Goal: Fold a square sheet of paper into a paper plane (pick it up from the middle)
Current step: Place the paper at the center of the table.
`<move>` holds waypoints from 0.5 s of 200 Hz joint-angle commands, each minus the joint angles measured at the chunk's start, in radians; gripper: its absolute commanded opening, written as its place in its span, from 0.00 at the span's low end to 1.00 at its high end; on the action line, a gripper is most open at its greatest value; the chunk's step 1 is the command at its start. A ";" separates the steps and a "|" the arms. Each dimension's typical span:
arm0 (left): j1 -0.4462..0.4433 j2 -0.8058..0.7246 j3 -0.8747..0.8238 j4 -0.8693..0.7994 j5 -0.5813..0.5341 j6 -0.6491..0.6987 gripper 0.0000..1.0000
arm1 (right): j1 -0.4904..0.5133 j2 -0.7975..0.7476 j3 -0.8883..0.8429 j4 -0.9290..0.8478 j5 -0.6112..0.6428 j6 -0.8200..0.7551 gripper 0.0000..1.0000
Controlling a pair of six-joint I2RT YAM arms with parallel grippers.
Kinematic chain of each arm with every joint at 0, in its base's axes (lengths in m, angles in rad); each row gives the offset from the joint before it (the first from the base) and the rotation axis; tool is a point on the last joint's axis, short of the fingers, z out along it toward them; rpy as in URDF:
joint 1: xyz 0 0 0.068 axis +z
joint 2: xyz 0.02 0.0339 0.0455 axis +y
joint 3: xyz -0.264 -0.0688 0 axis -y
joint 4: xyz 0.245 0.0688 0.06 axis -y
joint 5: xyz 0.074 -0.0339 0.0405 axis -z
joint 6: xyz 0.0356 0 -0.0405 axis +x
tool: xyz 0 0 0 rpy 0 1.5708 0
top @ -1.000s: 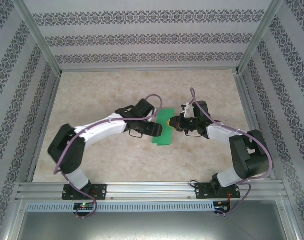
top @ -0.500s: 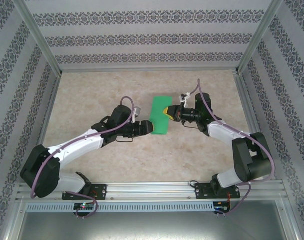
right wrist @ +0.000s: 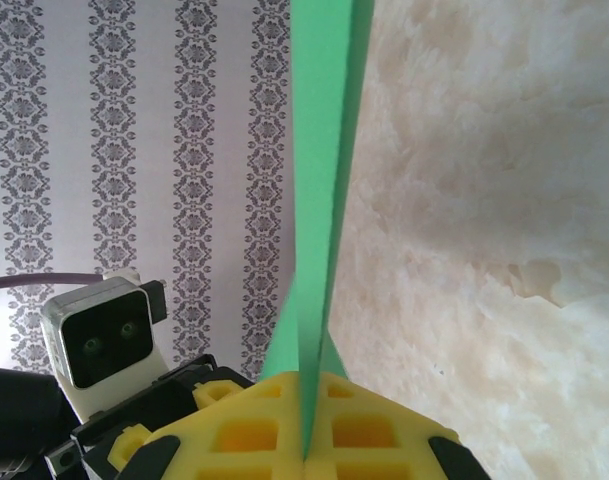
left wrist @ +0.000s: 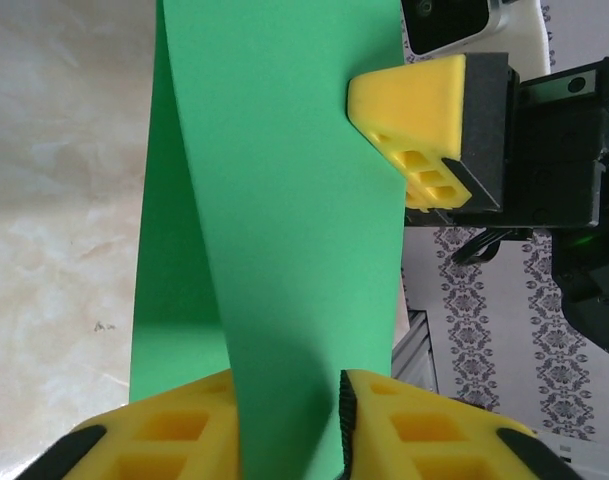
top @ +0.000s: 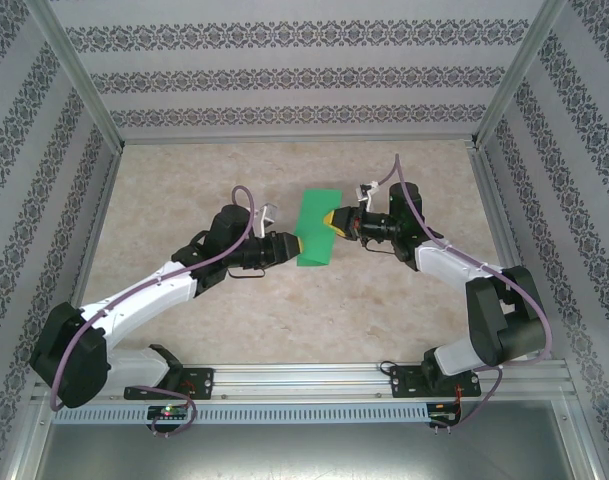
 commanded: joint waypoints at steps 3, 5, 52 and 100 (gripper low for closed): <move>0.010 -0.036 0.011 -0.072 -0.015 0.035 0.19 | 0.018 0.017 0.035 0.021 -0.011 0.001 0.00; 0.010 -0.037 0.012 -0.077 -0.016 0.037 0.18 | 0.019 0.019 0.035 0.022 -0.012 0.001 0.00; 0.007 -0.026 0.039 -0.199 -0.022 0.081 0.05 | 0.072 0.083 0.049 0.040 -0.003 -0.007 0.00; -0.003 0.035 0.034 -0.234 -0.028 0.106 0.05 | 0.102 0.167 0.045 0.071 0.010 -0.019 0.00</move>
